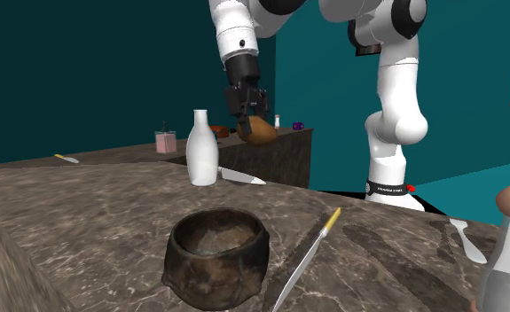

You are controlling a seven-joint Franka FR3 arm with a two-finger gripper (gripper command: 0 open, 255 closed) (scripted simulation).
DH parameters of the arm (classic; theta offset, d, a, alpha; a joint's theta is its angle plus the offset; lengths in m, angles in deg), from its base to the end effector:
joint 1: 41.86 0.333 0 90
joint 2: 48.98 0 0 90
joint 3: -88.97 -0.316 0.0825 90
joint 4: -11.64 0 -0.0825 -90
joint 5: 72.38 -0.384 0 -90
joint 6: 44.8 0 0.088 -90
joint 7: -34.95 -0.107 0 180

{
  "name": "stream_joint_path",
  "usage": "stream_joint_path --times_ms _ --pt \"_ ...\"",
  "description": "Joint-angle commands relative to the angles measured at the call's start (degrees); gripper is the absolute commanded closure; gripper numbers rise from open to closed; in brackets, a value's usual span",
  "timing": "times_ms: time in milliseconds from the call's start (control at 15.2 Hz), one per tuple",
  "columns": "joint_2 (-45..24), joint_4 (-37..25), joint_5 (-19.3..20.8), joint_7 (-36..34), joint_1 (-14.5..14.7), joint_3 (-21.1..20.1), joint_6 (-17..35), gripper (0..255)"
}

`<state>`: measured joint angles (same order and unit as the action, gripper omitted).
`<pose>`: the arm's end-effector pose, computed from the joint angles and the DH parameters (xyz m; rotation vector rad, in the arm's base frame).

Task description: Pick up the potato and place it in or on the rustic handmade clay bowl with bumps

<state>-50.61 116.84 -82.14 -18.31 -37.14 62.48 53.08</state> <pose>0.4659 0.2983 0.4981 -3.0225 0.6449 0.3630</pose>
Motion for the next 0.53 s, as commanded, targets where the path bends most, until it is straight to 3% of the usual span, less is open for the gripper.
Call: stream_joint_path --times_ms 0,462 --pt "-2.77 -2.97 0.89 -3.19 1.5 -1.33 0.06 255" --pt "-15.53 -17.75 6.43 -14.08 8.68 -4.45 -1.76 255"
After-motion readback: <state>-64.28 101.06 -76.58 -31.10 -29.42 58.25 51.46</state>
